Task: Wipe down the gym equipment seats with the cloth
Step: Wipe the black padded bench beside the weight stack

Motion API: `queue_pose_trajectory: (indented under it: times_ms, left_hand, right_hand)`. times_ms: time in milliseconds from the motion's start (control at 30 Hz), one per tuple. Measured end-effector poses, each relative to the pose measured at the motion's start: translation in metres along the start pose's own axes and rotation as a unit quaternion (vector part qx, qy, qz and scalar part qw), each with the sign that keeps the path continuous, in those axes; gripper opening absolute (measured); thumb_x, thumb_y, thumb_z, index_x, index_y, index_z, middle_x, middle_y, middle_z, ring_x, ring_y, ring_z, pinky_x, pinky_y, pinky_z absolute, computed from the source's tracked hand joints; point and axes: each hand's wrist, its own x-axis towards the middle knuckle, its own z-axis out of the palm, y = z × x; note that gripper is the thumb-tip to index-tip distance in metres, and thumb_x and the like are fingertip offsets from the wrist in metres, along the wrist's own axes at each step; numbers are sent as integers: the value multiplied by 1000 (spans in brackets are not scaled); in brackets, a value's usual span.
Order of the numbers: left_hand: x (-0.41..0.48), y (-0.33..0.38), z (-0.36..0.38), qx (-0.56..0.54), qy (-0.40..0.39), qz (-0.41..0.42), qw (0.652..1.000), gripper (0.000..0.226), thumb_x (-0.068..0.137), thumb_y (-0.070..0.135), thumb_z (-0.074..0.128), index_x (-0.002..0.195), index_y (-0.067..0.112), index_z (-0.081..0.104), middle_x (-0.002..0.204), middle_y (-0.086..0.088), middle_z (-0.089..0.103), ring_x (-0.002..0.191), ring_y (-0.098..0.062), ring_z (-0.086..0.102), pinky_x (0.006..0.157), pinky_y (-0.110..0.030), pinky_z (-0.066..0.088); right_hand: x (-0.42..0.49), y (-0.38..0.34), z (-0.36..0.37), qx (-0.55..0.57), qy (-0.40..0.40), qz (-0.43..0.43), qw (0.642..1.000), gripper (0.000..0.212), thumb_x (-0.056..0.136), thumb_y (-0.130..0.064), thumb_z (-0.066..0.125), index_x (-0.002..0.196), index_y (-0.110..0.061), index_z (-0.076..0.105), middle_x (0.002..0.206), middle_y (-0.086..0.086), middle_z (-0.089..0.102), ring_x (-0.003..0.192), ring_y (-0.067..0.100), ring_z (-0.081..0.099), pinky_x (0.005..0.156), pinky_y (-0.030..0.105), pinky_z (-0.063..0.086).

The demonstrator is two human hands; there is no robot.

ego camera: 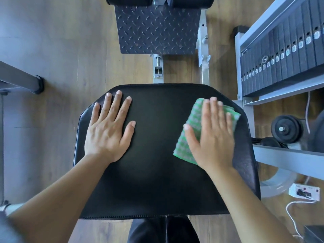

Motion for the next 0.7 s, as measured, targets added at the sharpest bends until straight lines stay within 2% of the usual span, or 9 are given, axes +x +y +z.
queue_pose_trajectory:
  times_ms: [100, 167, 333, 433, 567, 700]
  left_hand:
    - [0, 0, 0, 1, 4, 1, 1000, 62, 95, 49, 16, 153, 26, 12, 161, 2, 4, 148, -18, -2, 119, -44, 4]
    - [-1, 0, 0, 1, 5, 1, 1000, 62, 96, 49, 16, 153, 26, 12, 161, 2, 4, 148, -18, -2, 119, -43, 4]
    - [-1, 0, 1, 3, 3, 0, 1000, 62, 96, 49, 16, 153, 28, 11, 161, 4, 2, 148, -16, -4, 120, -42, 3]
    - [-1, 0, 0, 1, 6, -3, 1000, 62, 95, 49, 16, 153, 27, 12, 160, 4, 3, 148, -16, -3, 120, -41, 2]
    - [-1, 1, -1, -7, 9, 1, 1000, 61, 96, 49, 17, 153, 27, 13, 160, 3, 4, 148, -17, -2, 120, -43, 4]
    - [0, 0, -1, 1, 7, 1, 1000, 61, 96, 49, 16, 153, 27, 11, 160, 3, 3, 148, -17, -3, 120, -44, 5]
  right_hand:
    - [12, 14, -1, -22, 15, 92, 995, 78, 94, -54, 22, 151, -2, 16, 158, 17, 15, 147, 28, 13, 120, 45, 7]
    - [35, 6, 0, -19, 4, 97, 995, 79, 93, -55, 17, 152, -2, 14, 158, 17, 13, 147, 29, 12, 120, 45, 6]
    - [44, -30, 2, -2, -43, -76, 996, 78, 94, -55, 15, 152, -4, 11, 160, 13, 8, 148, 26, 5, 120, 44, 3]
    - [6, -25, -1, 3, -47, -109, 993, 76, 96, -54, 21, 152, -4, 14, 160, 11, 9, 148, 23, 4, 120, 44, 7]
    - [-27, 12, -8, -4, -24, -4, 1000, 75, 96, -54, 24, 153, -6, 14, 160, 11, 10, 148, 24, 7, 120, 46, 8]
    - [-1, 25, -6, -9, 12, 110, 994, 78, 93, -53, 22, 151, 0, 17, 158, 19, 16, 146, 31, 15, 119, 48, 10]
